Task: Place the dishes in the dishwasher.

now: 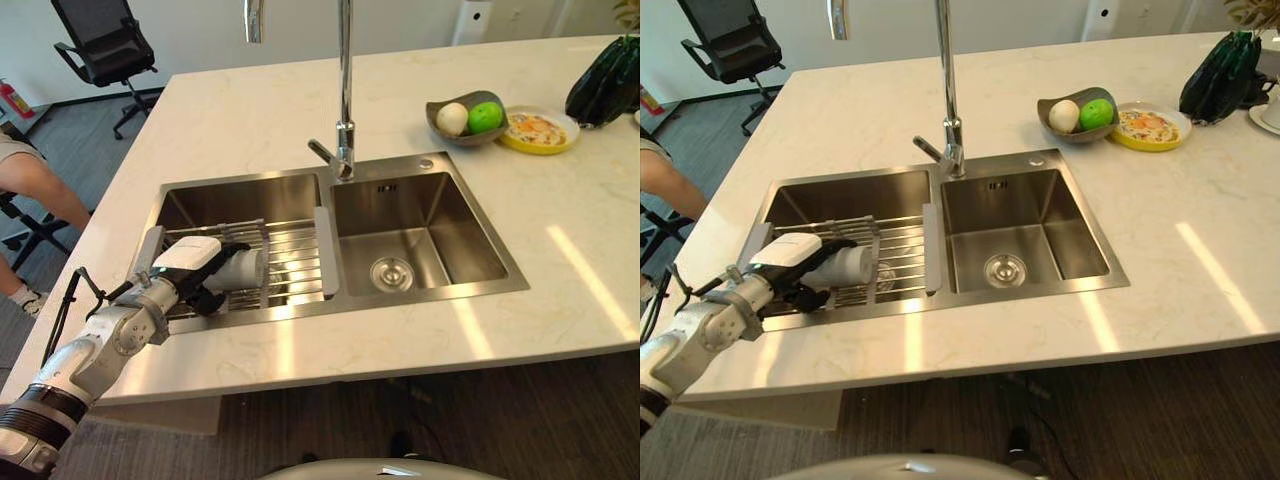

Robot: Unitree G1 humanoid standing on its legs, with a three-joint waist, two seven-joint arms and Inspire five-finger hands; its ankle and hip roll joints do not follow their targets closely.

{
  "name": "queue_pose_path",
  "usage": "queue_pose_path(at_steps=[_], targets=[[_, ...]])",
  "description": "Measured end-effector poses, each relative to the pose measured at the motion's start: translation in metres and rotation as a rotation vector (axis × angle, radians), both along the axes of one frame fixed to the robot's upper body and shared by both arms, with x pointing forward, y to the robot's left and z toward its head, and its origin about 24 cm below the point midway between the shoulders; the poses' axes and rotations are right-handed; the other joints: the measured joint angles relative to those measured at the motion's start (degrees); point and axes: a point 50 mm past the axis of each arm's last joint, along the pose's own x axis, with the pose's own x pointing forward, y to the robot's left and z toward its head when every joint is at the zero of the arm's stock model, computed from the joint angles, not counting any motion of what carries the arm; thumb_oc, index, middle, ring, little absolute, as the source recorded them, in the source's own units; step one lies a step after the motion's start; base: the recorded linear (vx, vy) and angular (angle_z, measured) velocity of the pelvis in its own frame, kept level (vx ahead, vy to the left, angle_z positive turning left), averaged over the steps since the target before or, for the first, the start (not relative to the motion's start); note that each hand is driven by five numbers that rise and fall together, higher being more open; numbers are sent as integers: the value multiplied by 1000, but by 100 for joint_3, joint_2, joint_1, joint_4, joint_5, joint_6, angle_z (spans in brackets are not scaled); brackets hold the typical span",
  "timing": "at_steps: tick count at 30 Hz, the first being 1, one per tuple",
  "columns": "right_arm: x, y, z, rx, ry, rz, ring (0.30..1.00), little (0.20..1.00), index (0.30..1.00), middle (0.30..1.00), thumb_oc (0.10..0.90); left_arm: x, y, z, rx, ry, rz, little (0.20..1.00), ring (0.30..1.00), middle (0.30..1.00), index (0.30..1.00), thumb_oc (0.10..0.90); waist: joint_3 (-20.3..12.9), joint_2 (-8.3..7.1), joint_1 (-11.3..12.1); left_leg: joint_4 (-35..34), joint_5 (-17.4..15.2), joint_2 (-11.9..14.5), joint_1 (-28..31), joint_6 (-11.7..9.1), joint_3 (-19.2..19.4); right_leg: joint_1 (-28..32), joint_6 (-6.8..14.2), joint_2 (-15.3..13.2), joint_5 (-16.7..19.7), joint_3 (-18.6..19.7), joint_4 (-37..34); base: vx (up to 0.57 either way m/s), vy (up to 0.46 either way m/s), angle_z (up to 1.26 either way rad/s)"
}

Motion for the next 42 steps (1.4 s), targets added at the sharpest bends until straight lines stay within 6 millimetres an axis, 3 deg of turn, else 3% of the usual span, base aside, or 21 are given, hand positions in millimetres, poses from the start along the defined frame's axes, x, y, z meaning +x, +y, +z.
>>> queue_pose_path(at_steps=[11, 12, 13, 14, 23, 31, 37, 39, 40, 42], targets=[[1, -14, 3, -42, 4, 4, 900, 900, 900, 900, 800, 16, -7, -12, 28, 30, 23, 900, 900, 900, 900, 800, -33, -1, -50, 0, 1, 20, 13, -1, 12, 10, -1, 22, 0, 7, 0, 0, 0, 0], [0, -14, 3, -41, 10, 4, 900, 900, 900, 900, 800, 21, -8, -13, 43, 40, 18, 462, 462, 462, 462, 508, -39, 2, -43, 0, 2, 23, 13, -4, 8, 13, -3, 27, 1, 3, 0, 0, 0, 0], [0, -14, 3, -41, 10, 4, 900, 900, 900, 900, 800, 21, -8, -13, 43, 40, 18, 462, 462, 462, 462, 508, -39, 2, -43, 0, 2, 23, 13, -4, 8, 13, -3, 27, 1, 3, 0, 0, 0, 0], [1, -15, 3, -40, 11, 5, 900, 900, 900, 900, 800, 30, -10, -12, 72, 58, 14, 300, 300, 300, 300, 400, -47, 18, -40, -1, 4, 26, 11, -6, 10, 11, 3, 28, -3, 3, 0, 0, 0, 0], [5, -18, 4, -41, -6, -6, 900, 900, 900, 900, 800, 41, -26, -5, 104, 67, -48, 300, 300, 300, 300, 400, -23, 86, -94, -2, 6, 32, -25, -10, 22, -33, -1, 35, -2, 12, 0, 0, 0, 0], [8, -25, 6, -52, -21, -18, 900, 900, 900, 900, 800, 40, -39, 4, 86, 19, -115, 300, 300, 300, 300, 400, 99, 33, -75, -2, 6, 33, -28, -10, 11, -27, -3, 34, -2, -5, 0, -4, 20, 0], [21, -23, 5, -55, -50, -20, 900, 900, 900, 900, 800, 21, -50, 26, 9, -119, -209, 300, 300, 300, 300, 400, 181, -87, 27, -1, 6, 16, -18, -9, -35, 13, -26, 9, 13, -61, 17, -32, 93, 5], [19, -23, 5, -60, -49, -43, 900, 900, 900, 900, 800, 4, -38, 39, -58, -222, -155, 300, 300, 300, 300, 400, 206, -116, 50, 0, 0, -28, -4, 9, -88, 54, -10, -40, 2, -119, 24, -44, 87, 14], [16, -20, 4, -54, -36, -48, 900, 900, 900, 900, 800, 2, -33, 50, -66, -279, -134, 300, 300, 300, 300, 400, 225, -146, 193, -2, -4, -64, 21, 24, -126, 87, -3, -69, -2, -143, 26, -54, 60, 10], [17, -16, 3, -43, -38, -48, 900, 900, 900, 900, 800, -4, -24, 64, -90, -355, -93, 300, 300, 300, 300, 400, 254, -208, 223, 0, -4, -77, 24, 30, -125, 91, 12, -86, 0, -142, 23, -58, 22, 4]])
